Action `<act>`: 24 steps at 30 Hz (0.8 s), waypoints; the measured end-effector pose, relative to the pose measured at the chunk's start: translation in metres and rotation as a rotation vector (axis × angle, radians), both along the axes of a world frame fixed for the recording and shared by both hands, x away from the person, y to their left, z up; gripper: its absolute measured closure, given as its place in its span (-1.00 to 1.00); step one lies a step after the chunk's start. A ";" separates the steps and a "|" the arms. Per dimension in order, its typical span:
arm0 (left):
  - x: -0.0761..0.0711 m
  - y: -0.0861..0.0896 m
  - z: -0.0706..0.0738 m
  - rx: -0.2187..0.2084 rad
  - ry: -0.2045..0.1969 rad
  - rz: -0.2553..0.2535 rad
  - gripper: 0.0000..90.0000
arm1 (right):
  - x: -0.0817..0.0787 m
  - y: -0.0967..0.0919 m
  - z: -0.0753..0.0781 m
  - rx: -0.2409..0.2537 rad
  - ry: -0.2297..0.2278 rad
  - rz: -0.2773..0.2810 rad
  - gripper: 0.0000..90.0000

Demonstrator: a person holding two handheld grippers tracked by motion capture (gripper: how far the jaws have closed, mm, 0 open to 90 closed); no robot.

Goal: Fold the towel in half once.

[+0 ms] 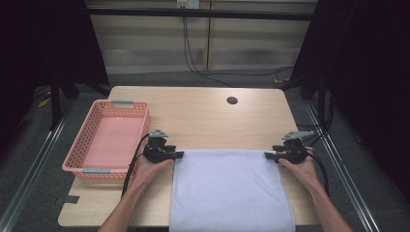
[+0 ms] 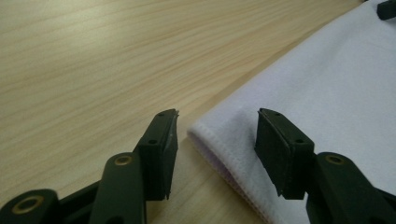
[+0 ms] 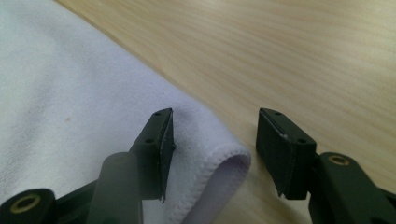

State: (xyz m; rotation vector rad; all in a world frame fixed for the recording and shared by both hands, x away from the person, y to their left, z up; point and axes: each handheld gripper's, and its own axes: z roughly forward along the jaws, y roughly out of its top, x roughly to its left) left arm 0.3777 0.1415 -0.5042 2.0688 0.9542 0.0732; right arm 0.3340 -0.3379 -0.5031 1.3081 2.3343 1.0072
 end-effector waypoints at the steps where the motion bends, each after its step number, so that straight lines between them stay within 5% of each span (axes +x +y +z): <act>1: 0.001 0.001 -0.001 -0.007 0.003 0.002 0.06 | 0.000 0.001 0.000 0.003 0.001 0.001 0.05; 6: 0.002 0.001 -0.004 -0.036 -0.005 -0.018 0.02 | -0.002 0.001 0.001 0.012 0.011 0.033 0.47; 12: 0.003 -0.003 -0.005 -0.021 -0.033 -0.067 0.13 | -0.003 0.002 0.001 0.054 0.034 0.044 0.82; 16: 0.001 -0.006 -0.005 -0.017 -0.018 -0.119 0.69 | -0.004 0.001 0.001 0.075 0.053 0.031 0.86; 24: 0.000 0.000 0.010 -0.100 -0.035 -0.091 0.87 | -0.008 -0.009 0.017 0.158 0.003 0.012 0.87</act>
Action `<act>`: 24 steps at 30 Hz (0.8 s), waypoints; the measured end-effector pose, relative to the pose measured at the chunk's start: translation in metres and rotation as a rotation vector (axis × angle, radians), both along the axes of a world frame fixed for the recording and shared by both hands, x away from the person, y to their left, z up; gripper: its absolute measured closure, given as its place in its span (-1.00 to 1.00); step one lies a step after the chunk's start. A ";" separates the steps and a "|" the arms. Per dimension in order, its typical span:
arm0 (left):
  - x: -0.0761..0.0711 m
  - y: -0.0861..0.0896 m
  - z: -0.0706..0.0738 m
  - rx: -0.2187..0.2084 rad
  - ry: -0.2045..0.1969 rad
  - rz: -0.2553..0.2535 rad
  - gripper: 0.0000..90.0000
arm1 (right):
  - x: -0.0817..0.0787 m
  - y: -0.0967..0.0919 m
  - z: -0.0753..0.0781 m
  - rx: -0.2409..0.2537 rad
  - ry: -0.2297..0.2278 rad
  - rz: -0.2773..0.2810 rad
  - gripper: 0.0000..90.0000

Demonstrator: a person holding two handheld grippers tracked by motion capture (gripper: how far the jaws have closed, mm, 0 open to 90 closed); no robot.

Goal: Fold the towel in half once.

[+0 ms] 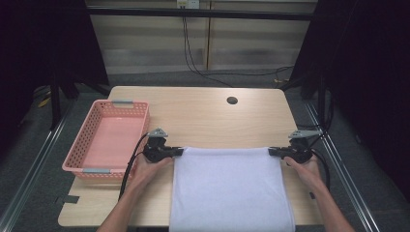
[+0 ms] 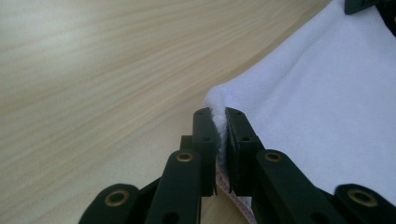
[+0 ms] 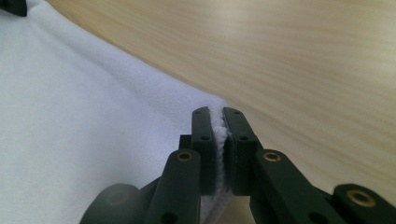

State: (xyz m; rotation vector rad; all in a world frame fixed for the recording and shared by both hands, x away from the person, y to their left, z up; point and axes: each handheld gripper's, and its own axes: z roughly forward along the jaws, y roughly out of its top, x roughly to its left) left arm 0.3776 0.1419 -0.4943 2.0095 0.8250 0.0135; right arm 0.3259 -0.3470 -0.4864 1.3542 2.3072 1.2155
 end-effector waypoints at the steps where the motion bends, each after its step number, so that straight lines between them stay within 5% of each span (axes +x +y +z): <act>1: 0.000 0.000 0.003 -0.010 -0.003 0.001 0.87 | -0.001 -0.001 0.004 0.004 -0.012 -0.005 0.87; 8: 0.005 0.001 0.029 -0.074 -0.050 0.028 0.87 | 0.000 -0.007 0.025 0.050 -0.076 -0.026 0.87; 24: 0.040 0.003 0.070 -0.106 -0.111 0.103 0.88 | 0.036 -0.005 0.054 0.084 -0.139 -0.073 0.88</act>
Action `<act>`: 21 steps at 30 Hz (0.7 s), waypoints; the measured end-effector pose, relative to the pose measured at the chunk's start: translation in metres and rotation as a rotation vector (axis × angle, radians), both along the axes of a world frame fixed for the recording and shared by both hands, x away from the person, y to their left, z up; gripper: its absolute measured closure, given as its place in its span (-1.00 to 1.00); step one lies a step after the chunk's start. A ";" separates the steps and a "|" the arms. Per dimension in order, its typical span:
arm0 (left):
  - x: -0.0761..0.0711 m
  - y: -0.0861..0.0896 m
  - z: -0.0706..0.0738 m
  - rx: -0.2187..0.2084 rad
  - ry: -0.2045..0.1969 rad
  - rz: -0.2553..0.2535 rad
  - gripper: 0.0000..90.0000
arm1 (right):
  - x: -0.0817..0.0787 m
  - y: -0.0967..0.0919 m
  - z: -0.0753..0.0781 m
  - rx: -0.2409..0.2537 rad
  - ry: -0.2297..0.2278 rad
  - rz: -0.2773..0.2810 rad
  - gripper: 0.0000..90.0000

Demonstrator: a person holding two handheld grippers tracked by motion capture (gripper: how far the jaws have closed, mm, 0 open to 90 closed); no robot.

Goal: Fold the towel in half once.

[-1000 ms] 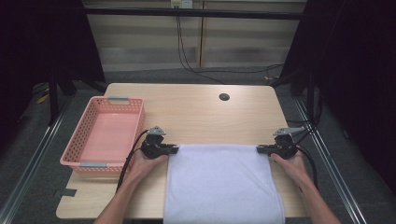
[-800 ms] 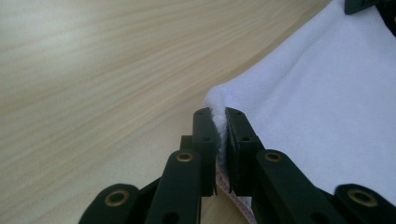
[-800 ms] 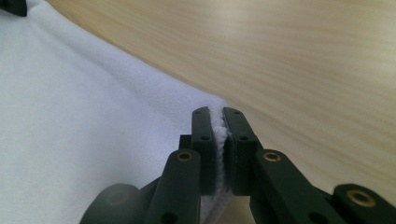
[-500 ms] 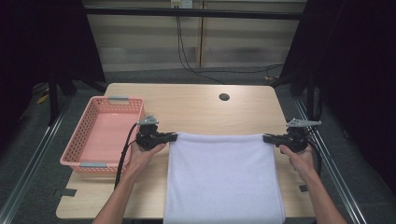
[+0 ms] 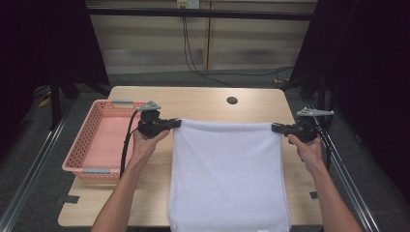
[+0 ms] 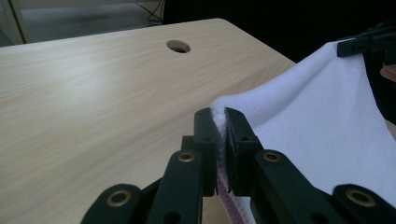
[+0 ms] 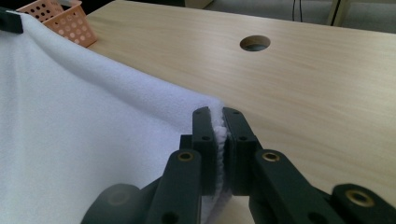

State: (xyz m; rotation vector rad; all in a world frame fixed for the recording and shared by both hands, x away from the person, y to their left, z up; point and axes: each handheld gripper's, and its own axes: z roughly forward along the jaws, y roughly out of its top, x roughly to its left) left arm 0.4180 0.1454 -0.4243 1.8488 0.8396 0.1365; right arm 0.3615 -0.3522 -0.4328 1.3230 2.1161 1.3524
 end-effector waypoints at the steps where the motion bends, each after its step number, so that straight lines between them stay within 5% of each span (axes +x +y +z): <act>1: 0.003 0.001 0.002 -0.009 0.000 0.005 0.88 | 0.003 0.000 0.002 -0.001 -0.003 -0.007 0.88; 3: 0.007 0.000 0.006 -0.016 -0.014 0.024 0.88 | 0.008 -0.002 0.005 0.008 -0.012 -0.018 0.88; 5: 0.011 0.001 0.009 -0.073 -0.010 0.044 0.89 | 0.013 -0.003 0.009 0.020 -0.020 -0.026 0.89; 7: 0.015 -0.002 0.013 -0.024 -0.027 0.044 0.89 | 0.020 -0.004 0.014 0.006 -0.016 -0.035 0.89; 13: 0.015 -0.006 0.031 -0.062 -0.080 0.045 0.89 | 0.033 -0.009 0.036 0.009 -0.042 -0.053 0.89; 18: 0.001 -0.002 0.032 -0.048 -0.090 0.020 0.89 | 0.017 -0.011 0.039 0.076 -0.081 -0.040 0.89; 21: -0.015 0.001 0.029 -0.032 -0.100 -0.010 0.89 | -0.003 -0.009 0.033 0.063 -0.089 -0.009 0.89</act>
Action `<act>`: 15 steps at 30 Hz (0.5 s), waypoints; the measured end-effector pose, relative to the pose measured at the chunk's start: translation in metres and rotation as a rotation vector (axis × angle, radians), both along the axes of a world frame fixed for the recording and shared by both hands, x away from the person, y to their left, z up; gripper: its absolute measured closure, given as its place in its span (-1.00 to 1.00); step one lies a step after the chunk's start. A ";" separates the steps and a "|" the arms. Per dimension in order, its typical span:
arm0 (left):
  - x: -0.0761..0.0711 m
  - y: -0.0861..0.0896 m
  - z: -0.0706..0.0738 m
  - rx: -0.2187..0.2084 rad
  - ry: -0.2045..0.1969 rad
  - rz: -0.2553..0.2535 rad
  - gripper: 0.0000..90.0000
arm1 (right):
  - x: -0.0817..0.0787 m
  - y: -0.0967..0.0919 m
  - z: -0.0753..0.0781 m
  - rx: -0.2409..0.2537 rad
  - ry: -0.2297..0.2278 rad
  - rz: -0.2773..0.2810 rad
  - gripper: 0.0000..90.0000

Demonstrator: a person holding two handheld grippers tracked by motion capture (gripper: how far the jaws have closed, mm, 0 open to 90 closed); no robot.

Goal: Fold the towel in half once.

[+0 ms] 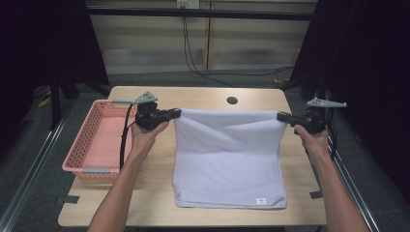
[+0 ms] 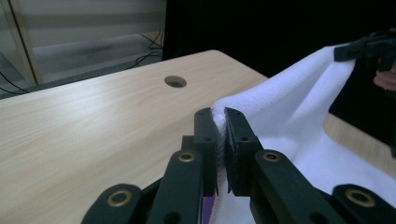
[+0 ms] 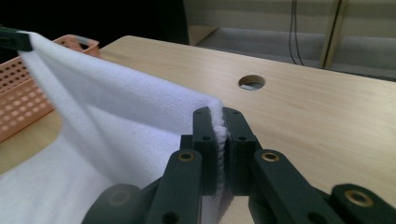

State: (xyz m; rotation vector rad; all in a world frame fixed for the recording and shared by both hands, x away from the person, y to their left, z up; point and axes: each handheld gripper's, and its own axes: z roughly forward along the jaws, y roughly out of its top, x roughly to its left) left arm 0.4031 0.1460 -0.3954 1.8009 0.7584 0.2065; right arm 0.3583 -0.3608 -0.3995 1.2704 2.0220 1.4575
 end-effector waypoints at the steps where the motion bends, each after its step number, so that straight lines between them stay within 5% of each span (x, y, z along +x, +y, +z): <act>1: -0.004 0.001 -0.001 -0.003 0.001 -0.006 0.89 | -0.009 0.001 -0.002 0.005 -0.004 0.018 0.89; 4: -0.023 0.004 -0.003 -0.006 -0.010 -0.029 0.88 | -0.030 0.002 -0.005 -0.001 -0.010 0.044 0.89; 7: -0.041 0.008 -0.009 -0.057 0.006 -0.040 0.88 | -0.053 0.000 -0.007 0.010 -0.010 0.066 0.88; 10: -0.061 0.008 -0.014 -0.038 0.004 -0.079 0.88 | -0.073 -0.003 -0.012 -0.008 -0.003 0.070 0.88; 12: -0.072 0.012 -0.019 -0.063 0.041 -0.120 0.88 | -0.084 -0.004 -0.019 -0.008 0.009 0.079 0.88; 14: -0.083 0.014 -0.025 -0.002 0.040 -0.114 0.87 | -0.096 -0.003 -0.026 -0.020 0.027 0.092 0.87; 15: -0.087 0.017 -0.030 -0.015 0.053 -0.125 0.87 | -0.101 -0.002 -0.029 -0.024 0.036 0.104 0.87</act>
